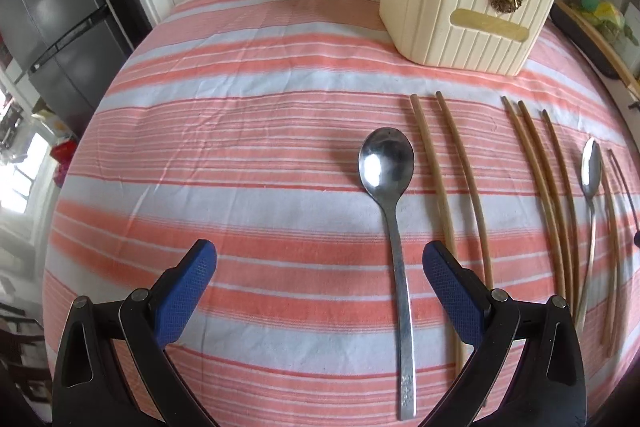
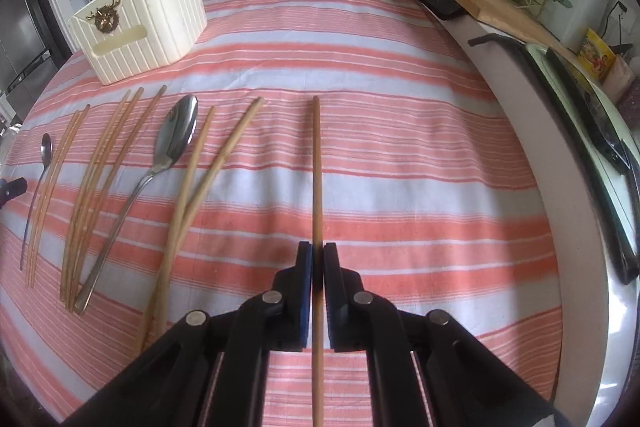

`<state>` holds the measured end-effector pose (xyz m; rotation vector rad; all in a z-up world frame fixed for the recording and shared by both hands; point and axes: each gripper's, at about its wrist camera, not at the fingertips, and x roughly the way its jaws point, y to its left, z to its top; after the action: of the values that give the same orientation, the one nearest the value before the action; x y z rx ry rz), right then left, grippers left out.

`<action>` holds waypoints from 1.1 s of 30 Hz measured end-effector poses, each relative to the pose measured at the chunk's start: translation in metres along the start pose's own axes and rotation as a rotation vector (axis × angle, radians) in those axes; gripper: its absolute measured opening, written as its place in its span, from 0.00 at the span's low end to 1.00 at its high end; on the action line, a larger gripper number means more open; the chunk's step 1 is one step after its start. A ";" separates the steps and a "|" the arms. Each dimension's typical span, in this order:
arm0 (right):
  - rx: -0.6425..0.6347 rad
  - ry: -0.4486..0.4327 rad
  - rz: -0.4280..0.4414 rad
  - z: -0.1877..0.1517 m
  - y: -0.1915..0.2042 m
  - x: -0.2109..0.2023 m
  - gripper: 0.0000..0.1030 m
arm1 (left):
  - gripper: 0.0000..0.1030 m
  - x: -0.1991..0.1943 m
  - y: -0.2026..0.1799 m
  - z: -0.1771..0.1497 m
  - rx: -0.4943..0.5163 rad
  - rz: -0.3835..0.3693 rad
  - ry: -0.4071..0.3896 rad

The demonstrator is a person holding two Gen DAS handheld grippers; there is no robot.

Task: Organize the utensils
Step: 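Grasp a single wooden chopstick with the right tool while the left tool reaches toward a steel spoon, then close the left tool on the steel spoon handle while the right tool holds the chopstick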

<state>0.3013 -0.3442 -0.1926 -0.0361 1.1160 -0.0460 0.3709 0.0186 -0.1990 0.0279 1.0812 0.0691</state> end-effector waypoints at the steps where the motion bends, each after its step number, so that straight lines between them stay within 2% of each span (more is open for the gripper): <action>1: 0.000 0.014 0.002 -0.003 -0.001 0.001 0.06 | 1.00 0.005 -0.003 0.002 0.013 0.016 0.004; 4: 0.000 0.043 0.017 -0.006 -0.004 0.005 0.06 | 1.00 0.018 -0.010 0.004 0.048 0.056 0.019; 7: -0.021 0.060 0.010 -0.002 -0.002 0.007 0.08 | 1.00 0.019 -0.010 0.006 0.055 0.051 0.009; 10: -0.042 0.090 0.017 0.006 -0.001 0.011 0.14 | 1.00 0.022 -0.008 0.011 0.062 0.047 0.015; 12: -0.039 0.112 0.028 0.014 -0.004 0.015 0.26 | 1.00 0.024 -0.005 0.013 0.050 0.044 0.025; 14: -0.029 0.135 0.049 0.021 -0.008 0.019 0.32 | 1.00 0.027 -0.003 0.016 0.019 0.038 0.040; 19: -0.032 0.155 0.081 0.047 -0.012 0.034 0.32 | 0.99 0.036 -0.012 0.031 -0.026 0.042 0.056; 21: -0.024 0.148 0.084 0.058 -0.012 0.039 0.33 | 0.88 0.036 -0.022 0.038 -0.009 0.032 0.040; 22: -0.023 0.144 0.089 0.064 -0.011 0.042 0.32 | 0.77 0.035 -0.026 0.040 0.001 0.021 0.031; 23: -0.022 0.140 0.098 0.069 -0.011 0.044 0.27 | 0.62 0.035 -0.029 0.043 0.011 0.002 0.026; 24: -0.021 0.140 0.101 0.073 -0.011 0.047 0.13 | 0.51 0.034 -0.032 0.045 0.023 -0.029 0.022; 25: -0.014 0.136 0.090 0.077 -0.012 0.050 0.08 | 0.35 0.033 -0.035 0.046 0.038 -0.050 0.021; 29: 0.045 0.129 0.128 0.085 -0.021 0.051 0.06 | 0.35 0.022 -0.032 0.046 0.067 -0.060 -0.007; 33: 0.069 0.053 0.175 0.081 -0.023 0.021 0.05 | 0.35 -0.017 -0.012 0.041 0.027 -0.120 -0.089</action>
<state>0.3825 -0.3675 -0.1752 0.1249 1.1664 0.0719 0.3994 0.0058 -0.1651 -0.0094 0.9928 -0.0551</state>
